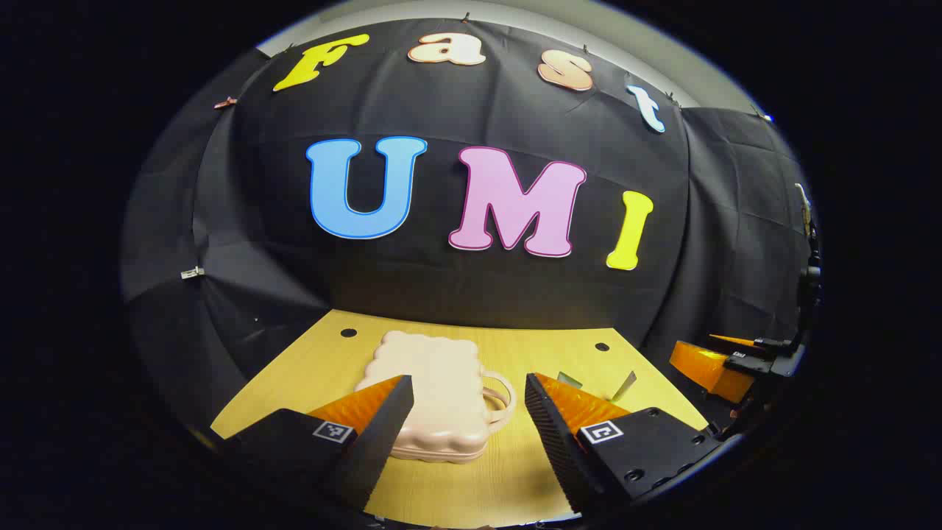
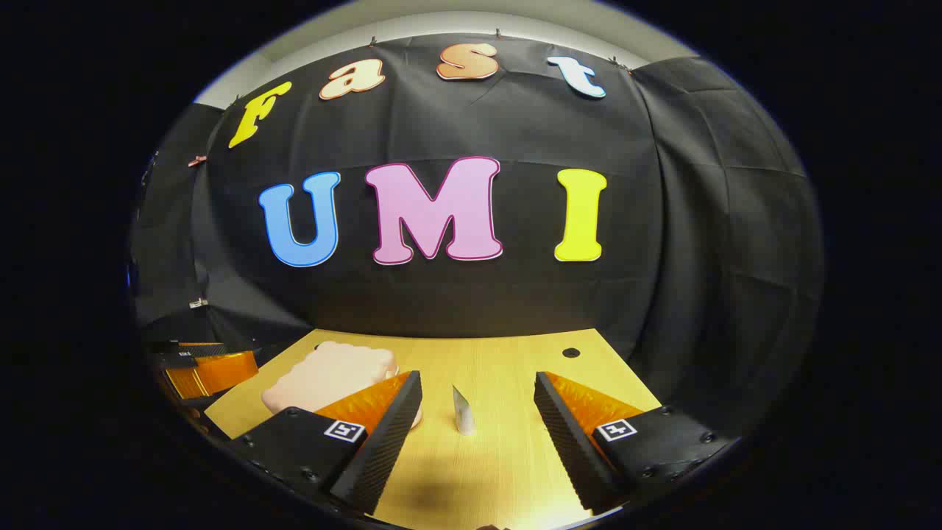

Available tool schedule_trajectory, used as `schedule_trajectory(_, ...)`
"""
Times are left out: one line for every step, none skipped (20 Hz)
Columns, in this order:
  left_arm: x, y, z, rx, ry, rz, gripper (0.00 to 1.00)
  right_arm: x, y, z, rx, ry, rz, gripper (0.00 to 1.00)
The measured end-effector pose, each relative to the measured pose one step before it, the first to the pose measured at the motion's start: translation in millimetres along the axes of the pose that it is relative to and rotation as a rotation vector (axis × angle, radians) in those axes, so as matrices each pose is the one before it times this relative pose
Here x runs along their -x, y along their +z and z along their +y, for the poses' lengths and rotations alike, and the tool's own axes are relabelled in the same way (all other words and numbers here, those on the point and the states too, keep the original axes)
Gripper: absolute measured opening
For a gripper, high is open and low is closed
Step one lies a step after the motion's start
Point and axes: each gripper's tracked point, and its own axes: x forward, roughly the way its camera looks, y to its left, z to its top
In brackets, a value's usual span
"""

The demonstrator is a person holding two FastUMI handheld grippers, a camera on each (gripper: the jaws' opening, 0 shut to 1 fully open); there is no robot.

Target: First open the suitcase, pack the skin care products into it, and then close the suitcase.

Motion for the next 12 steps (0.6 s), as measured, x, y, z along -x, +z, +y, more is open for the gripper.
schedule_trajectory(-3.60, -0.50, -3.33, -0.00119, 0.00051, 0.00004, 0.96, -1.41, -2.46, -2.05, 0.00206, 0.00107, 0.00585, 0.97)
schedule_trajectory(-3.09, 0.68, -3.19, -0.00242, -0.00084, 0.00399, 0.96, -1.42, -3.08, -1.56, 0.00156, 0.00192, 0.00840, 0.97)
schedule_trajectory(-2.35, -1.28, -2.76, -0.00306, -0.00126, 0.00173, 0.96, -1.68, -2.22, -2.15, -0.00004, 0.00172, 0.00592, 0.97)
schedule_trajectory(-2.17, 1.16, -1.83, -0.00314, 0.00017, 0.00085, 0.96, -1.03, 0.35, -1.03, 0.00006, 0.00112, 0.00104, 0.98)
schedule_trajectory(-1.56, 0.09, -1.84, -0.00335, -0.00479, 0.00139, 0.96, -1.16, 0.27, -1.58, 0.00120, 0.00053, -0.00243, 0.98)
schedule_trajectory(-1.71, 0.95, -2.49, -0.00369, -0.00382, 0.00165, 0.96, -1.41, 0.26, -1.03, 0.00213, 0.00026, -0.00077, 0.98)
schedule_trajectory(-2.16, 0.08, -1.50, -0.00592, -0.00186, 0.00132, 0.96, -2.22, 0.76, -0.65, 0.00132, 0.00160, 0.00022, 0.98)
schedule_trajectory(-2.65, 0.72, -1.52, -0.00591, -0.00166, -0.00204, 0.96, -1.91, 0.19, -0.79, -0.00171, 0.00143, 0.00060, 0.98)
schedule_trajectory(-3.73, 0.14, -2.26, -0.00223, -0.00546, -0.00054, 0.96, -1.37, 0.02, -1.47, -0.00222, 0.00080, -0.00103, 0.98)
schedule_trajectory(-3.22, -0.01, -1.38, 0.00144, -0.00349, 0.00480, 0.96, -2.67, 1.18, -1.66, -0.00046, -0.00286, -0.00192, 0.98)
schedule_trajectory(-3.17, -1.57, 0.07, 0.00478, 0.00213, 0.00539, 0.96, -2.21, 0.08, -1.03, 0.00025, 0.00077, -0.00079, 0.98)
schedule_trajectory(-3.12, 0.01, -0.70, 0.00878, 0.00073, 0.00501, 0.96, -1.86, -0.60, -0.44, -0.00019, 0.00193, 0.00129, 0.98)
